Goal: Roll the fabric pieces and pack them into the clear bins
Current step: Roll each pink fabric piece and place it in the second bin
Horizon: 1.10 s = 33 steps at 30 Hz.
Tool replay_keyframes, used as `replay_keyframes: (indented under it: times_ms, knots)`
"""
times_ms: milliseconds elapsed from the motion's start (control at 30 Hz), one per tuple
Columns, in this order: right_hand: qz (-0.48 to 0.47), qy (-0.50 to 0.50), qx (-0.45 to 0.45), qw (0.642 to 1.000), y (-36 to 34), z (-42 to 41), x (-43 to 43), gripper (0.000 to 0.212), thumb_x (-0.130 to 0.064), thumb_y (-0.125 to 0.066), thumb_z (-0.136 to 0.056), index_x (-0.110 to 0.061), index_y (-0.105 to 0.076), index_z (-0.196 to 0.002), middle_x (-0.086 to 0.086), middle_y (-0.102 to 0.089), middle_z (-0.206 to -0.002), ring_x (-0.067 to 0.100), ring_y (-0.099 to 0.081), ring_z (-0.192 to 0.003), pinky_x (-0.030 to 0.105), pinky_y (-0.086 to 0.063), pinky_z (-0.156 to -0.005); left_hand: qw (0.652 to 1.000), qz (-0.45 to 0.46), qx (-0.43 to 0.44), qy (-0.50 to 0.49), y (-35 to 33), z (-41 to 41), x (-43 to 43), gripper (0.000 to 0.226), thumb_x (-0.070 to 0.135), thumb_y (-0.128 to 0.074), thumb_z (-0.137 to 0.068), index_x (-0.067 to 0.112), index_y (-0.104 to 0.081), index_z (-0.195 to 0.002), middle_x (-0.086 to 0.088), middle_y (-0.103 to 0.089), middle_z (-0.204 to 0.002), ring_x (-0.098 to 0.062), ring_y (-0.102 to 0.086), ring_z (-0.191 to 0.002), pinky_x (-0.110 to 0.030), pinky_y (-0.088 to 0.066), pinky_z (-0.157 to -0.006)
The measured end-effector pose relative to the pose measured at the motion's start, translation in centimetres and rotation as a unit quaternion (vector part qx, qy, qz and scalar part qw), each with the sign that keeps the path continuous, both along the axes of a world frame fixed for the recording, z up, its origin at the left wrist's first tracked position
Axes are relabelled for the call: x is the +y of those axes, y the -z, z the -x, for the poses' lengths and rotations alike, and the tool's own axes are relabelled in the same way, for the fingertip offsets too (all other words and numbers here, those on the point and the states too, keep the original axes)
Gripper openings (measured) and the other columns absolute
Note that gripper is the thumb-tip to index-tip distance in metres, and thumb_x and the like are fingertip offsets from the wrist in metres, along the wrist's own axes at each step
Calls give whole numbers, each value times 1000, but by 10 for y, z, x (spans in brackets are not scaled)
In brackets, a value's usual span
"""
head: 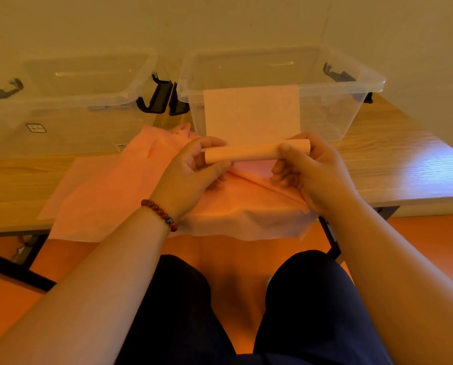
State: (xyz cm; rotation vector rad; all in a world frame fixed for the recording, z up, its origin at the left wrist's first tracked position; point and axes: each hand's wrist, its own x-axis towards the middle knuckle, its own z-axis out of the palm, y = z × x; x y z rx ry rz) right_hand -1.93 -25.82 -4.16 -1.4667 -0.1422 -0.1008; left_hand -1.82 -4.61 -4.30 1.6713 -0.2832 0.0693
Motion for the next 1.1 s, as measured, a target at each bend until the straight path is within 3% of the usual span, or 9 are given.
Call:
replay_keyframes:
  times_ms: [67, 233, 467, 600, 667, 767, 900, 1000, 1100]
  knots:
    - [-8, -9, 6, 1000, -2, 0, 0, 3, -14, -61, -93, -14, -60, -95, 5, -70, -70, 20, -68, -64, 25, -51, -55, 1000, -5, -5, -11, 0, 0, 0, 23, 11, -61, -90, 28, -58, -104, 5, -67, -83, -3, -61, -65, -18, -52, -62]
    - [-3, -20, 16, 1000, -2, -3, -2, 33, -1, -69, -84, -26, -61, -103, 0, -70, -76, 20, -69, -70, 27, -51, -58, 999, -25, -8, -21, -1, 0, -2, 13, 21, -56, -94, 23, -59, -106, 11, -70, -72, -4, -63, -65, -18, -52, -60]
    - [9, 3, 0, 1000, 0, -2, 0, 2, -18, -63, -92, -19, -63, -94, 0, -68, -68, 17, -66, -62, 26, -49, -55, 999, -29, -8, -17, -1, 2, -1, 18, 16, -63, -89, 29, -61, -101, 9, -67, -75, 0, -63, -67, -16, -53, -64]
    - [-9, -36, 17, 999, -1, -2, -3, 28, -17, -72, -80, -23, -61, -104, 4, -63, -70, 16, -56, -58, 24, -42, -49, 999, -30, -1, -32, 0, 0, -2, 11, 23, -59, -92, 29, -62, -101, -1, -71, -81, -5, -64, -66, -19, -53, -63]
    - [13, -34, 12, 999, 1, -3, -4, 23, -7, -70, -85, -23, -60, -100, 4, -62, -70, 15, -54, -58, 25, -41, -50, 999, -16, 4, -27, 0, 0, -2, 14, 22, -59, -92, 30, -60, -103, -5, -71, -84, -7, -65, -66, -21, -54, -64]
    - [52, -2, -1, 999, 2, -3, -3, 7, -17, -66, -91, -19, -59, -89, 1, -64, -66, 15, -55, -55, 27, -42, -52, 1000, 10, 6, -15, 0, 1, -1, 26, 13, -64, -88, 30, -56, -105, 6, -69, -78, -6, -64, -67, -23, -55, -64]
    - [26, -3, 6, 1000, 1, -3, -1, 9, -23, -66, -89, -18, -60, -94, 3, -68, -69, 17, -61, -60, 27, -45, -54, 1000, 0, -2, -12, -1, 1, -1, 18, 11, -58, -92, 23, -56, -105, 11, -71, -73, -5, -64, -65, -18, -51, -59]
    - [5, -37, 14, 999, 1, -4, -5, 28, -10, -71, -83, -25, -61, -105, 5, -68, -74, 19, -63, -63, 24, -47, -52, 1000, 0, 1, -23, -1, 0, -2, 10, 17, -55, -95, 22, -57, -104, 9, -71, -72, -6, -64, -64, -18, -51, -58]
    - [34, -24, -4, 999, 2, -3, -5, 20, -9, -70, -86, -27, -66, -93, 4, -66, -70, 19, -61, -61, 29, -47, -55, 1000, -3, -2, -27, -1, 0, -2, 14, 22, -55, -94, 20, -58, -108, 11, -71, -74, -5, -65, -65, -19, -52, -59]
